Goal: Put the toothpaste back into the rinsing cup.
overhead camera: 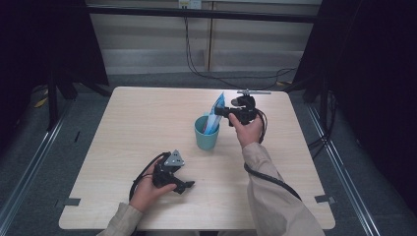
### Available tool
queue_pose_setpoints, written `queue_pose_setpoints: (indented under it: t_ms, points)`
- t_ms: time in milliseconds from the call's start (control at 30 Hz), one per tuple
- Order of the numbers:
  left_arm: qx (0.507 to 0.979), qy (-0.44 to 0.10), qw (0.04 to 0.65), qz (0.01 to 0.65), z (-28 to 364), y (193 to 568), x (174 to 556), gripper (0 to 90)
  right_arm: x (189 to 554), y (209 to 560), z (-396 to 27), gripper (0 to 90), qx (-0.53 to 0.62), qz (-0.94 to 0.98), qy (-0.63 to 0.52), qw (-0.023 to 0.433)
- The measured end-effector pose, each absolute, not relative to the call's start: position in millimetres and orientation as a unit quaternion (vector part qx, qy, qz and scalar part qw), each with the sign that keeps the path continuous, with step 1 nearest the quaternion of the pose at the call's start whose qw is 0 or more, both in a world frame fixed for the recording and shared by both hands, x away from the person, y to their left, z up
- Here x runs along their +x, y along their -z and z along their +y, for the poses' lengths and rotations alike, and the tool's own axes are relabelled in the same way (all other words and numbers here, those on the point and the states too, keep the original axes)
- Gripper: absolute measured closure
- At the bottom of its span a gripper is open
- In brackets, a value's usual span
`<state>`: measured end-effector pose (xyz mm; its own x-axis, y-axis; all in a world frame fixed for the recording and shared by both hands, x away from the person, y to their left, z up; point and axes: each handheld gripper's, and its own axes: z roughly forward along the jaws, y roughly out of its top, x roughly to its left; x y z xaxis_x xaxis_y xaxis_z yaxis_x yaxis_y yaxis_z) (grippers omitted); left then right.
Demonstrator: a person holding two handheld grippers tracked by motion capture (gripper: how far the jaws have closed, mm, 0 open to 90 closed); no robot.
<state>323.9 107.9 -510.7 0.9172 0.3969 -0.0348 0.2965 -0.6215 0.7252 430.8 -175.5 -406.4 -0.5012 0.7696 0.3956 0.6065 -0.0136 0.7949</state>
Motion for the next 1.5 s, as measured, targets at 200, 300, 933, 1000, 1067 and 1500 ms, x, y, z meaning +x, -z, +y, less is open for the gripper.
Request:
queue_pose_setpoints:
  t_ms: [200,300,933,1000,1067,1500]
  points:
    - [0.898,-0.064,0.39,0.193,107.9,510.8,323.9,9.9,429.8,406.6,-175.7,70.7,0.493,0.697,-0.513,0.081]
    - [0.898,-0.064,0.39,0.193,107.8,510.8,323.8,9.9,429.2,406.2,-176.6,68.9,0.496,0.694,-0.515,0.078]
    - [0.898,-0.064,0.39,0.193,107.8,510.8,323.8,9.9,428.3,405.7,-178.6,53.5,0.499,0.697,-0.509,0.071]
    - [0.898,-0.064,0.39,0.193,107.8,510.8,323.8,9.9,428.3,406.0,-178.8,49.6,0.498,0.699,-0.509,0.07]
    - [0.898,-0.064,0.39,0.193,107.8,510.8,323.9,9.9,427.4,406.4,-179.8,47.0,0.499,0.696,-0.512,0.07]
    - [0.898,-0.065,0.391,0.193,107.8,510.9,323.9,9.9,420.2,405.9,-186.3,40.5,0.486,0.704,-0.512,0.079]
